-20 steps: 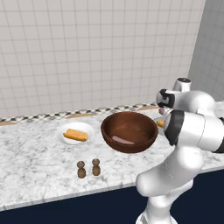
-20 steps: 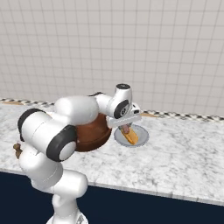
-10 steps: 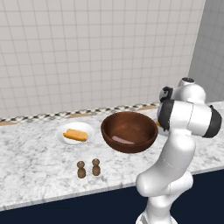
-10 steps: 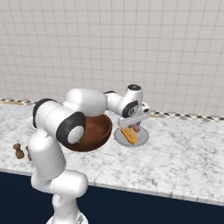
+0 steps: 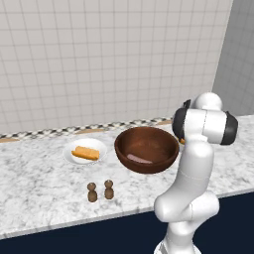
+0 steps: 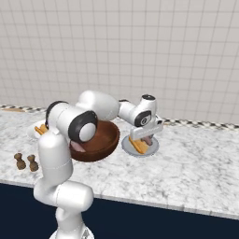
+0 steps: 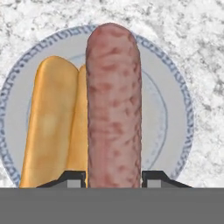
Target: Place one bun and one sausage from the bowl on each plate.
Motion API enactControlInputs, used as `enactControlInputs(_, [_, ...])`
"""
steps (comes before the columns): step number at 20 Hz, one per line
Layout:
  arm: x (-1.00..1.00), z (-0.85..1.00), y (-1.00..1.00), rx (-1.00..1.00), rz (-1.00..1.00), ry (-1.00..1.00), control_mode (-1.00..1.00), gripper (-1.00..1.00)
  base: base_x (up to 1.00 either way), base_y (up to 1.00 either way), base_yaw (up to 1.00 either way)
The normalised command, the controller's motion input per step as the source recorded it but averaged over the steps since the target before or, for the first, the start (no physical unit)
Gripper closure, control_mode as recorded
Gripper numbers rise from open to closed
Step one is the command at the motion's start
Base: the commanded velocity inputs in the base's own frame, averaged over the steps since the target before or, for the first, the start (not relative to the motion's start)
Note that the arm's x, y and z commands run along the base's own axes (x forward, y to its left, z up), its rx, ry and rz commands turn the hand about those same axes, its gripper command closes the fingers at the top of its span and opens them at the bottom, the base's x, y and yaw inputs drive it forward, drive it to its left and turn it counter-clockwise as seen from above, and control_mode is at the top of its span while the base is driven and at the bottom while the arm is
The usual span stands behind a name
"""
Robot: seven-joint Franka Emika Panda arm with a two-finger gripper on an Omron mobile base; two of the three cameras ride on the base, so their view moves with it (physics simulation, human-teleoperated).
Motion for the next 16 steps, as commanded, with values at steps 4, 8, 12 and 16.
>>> enactControlInputs(4, [-0.04,-0.26,0.02,-0.01,0.07,0.04,-1.0,-1.0,0.0,0.0,0.0])
enactControlInputs(8, [-0.02,-0.18,0.01,0.0,0.06,0.0,-1.0,-1.0,0.0,0.0,0.0])
enactControlInputs(12, [-0.07,0.0,0.02,0.0,0.04,0.0,-1.0,-1.0,0.0,0.0,0.0])
enactControlInputs(16, [-0.11,0.27,0.04,0.01,0.01,0.0,-1.0,-1.0,0.0,0.0,0.0])
